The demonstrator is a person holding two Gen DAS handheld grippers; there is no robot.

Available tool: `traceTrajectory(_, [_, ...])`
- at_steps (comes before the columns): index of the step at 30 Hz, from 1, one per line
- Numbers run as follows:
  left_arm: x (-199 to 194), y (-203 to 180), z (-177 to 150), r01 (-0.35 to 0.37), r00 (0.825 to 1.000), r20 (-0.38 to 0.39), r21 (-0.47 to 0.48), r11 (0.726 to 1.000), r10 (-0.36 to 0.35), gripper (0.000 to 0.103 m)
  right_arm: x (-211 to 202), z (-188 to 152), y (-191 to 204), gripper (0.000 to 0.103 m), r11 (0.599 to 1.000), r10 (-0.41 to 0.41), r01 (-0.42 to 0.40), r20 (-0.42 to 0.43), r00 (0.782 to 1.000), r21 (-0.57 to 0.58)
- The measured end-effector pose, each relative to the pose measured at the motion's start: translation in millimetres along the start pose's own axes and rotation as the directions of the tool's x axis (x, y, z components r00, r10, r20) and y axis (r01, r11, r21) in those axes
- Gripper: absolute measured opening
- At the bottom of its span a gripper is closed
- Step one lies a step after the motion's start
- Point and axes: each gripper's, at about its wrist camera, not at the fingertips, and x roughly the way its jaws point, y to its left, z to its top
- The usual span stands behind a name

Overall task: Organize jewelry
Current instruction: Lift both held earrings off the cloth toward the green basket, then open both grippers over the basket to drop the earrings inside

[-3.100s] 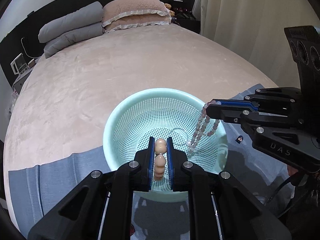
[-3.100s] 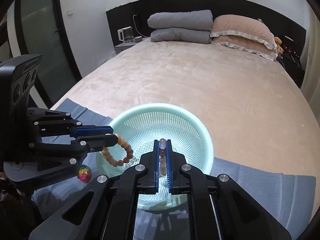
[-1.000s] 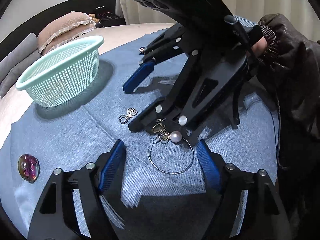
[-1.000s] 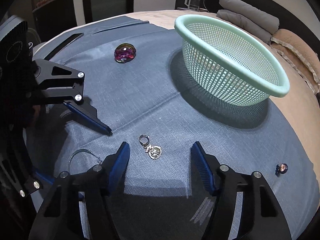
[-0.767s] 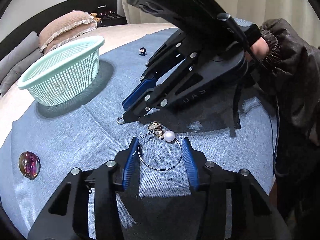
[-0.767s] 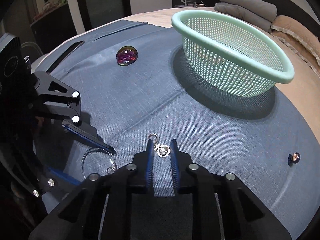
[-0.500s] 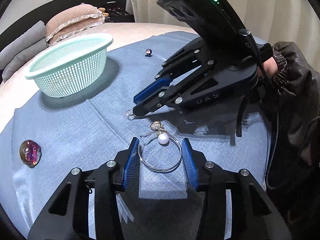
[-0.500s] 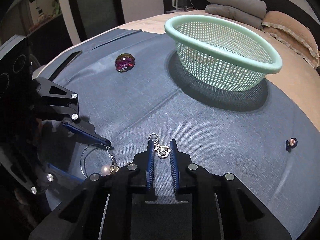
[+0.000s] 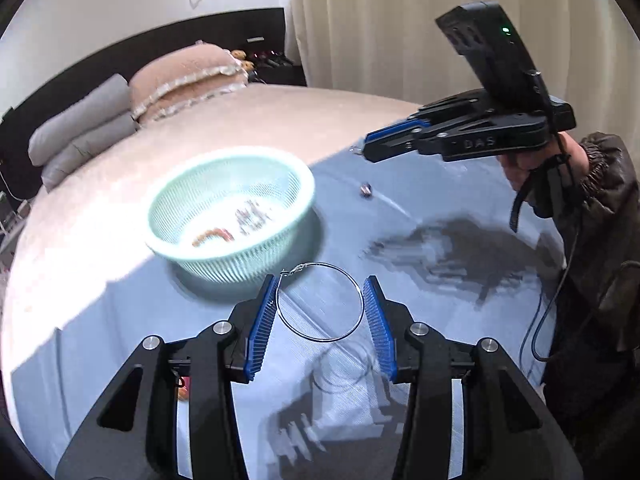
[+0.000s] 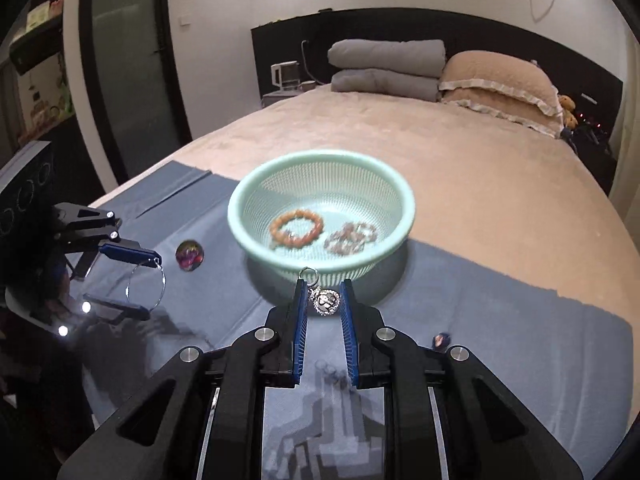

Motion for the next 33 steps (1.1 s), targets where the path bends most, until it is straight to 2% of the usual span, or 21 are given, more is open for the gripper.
traceTrajectory(4, [-6,23,31,-0.036,0.999,0.036,-0.004,0.999,0.036,0.045,0,35,-6,0.015,1.0,-0.027,0.027,0.02,0.999,-0.012])
traceTrajectory(9, [6,52,60,-0.058,0.998,0.024,-0.021,0.998,0.059,0.045,36,69,-15,0.015,0.992,-0.127,0.128,-0.031,0.991,0.012])
traceTrajectory(13, [36,74,66,-0.064,0.997,-0.035,-0.021,0.998,0.063,0.045,80,74,-13,0.015,0.995,-0.094,0.095,-0.085,0.992,0.012])
traceTrajectory(19, [89,93,57,-0.046,0.988,-0.145,-0.01,0.999,0.044,0.045,145,67,-7,0.016,0.998,-0.069,0.066,-0.173,0.983,-0.021])
traceTrajectory(22, [104,100,53,-0.028,0.985,-0.169,-0.019,0.999,0.025,0.045,159,62,-7,0.016,0.998,-0.065,0.061,-0.191,0.979,-0.029])
traceTrajectory(25, [109,102,52,-0.048,0.983,-0.179,-0.009,0.999,0.046,0.046,161,59,-10,0.017,0.995,-0.095,0.088,-0.188,0.978,-0.048])
traceTrajectory(26, [108,103,51,-0.053,0.983,-0.178,-0.008,0.999,0.051,0.046,159,59,-13,0.022,0.994,-0.107,0.1,-0.183,0.977,-0.047])
traceTrajectory(27, [107,106,50,-0.059,0.983,-0.173,-0.013,0.998,0.056,0.053,155,58,-14,0.028,0.994,-0.111,0.105,-0.175,0.978,-0.042])
traceTrajectory(28, [105,106,51,-0.063,0.985,-0.165,-0.022,0.998,0.058,0.065,150,58,-16,0.032,0.993,-0.115,0.11,-0.163,0.98,-0.037])
traceTrajectory(29, [99,107,50,-0.07,0.986,-0.151,-0.029,0.997,0.065,0.073,144,58,-17,0.042,0.992,-0.123,0.119,-0.149,0.981,-0.036])
traceTrajectory(30, [96,109,52,-0.074,0.988,-0.137,-0.032,0.997,0.069,0.074,137,58,-18,0.051,0.991,-0.135,0.131,-0.136,0.981,-0.038])
traceTrajectory(31, [91,109,53,-0.073,0.989,-0.129,-0.033,0.997,0.068,0.074,131,58,-19,0.055,0.988,-0.152,0.148,-0.124,0.981,-0.042])
traceTrajectory(32, [87,109,53,-0.077,0.989,-0.126,-0.03,0.997,0.073,0.076,124,58,-19,0.064,0.985,-0.169,0.164,-0.113,0.979,-0.047])
traceTrajectory(33, [81,108,54,-0.094,0.989,-0.121,-0.024,0.995,0.091,0.082,117,58,-20,0.074,0.982,-0.185,0.181,-0.099,0.978,-0.05])
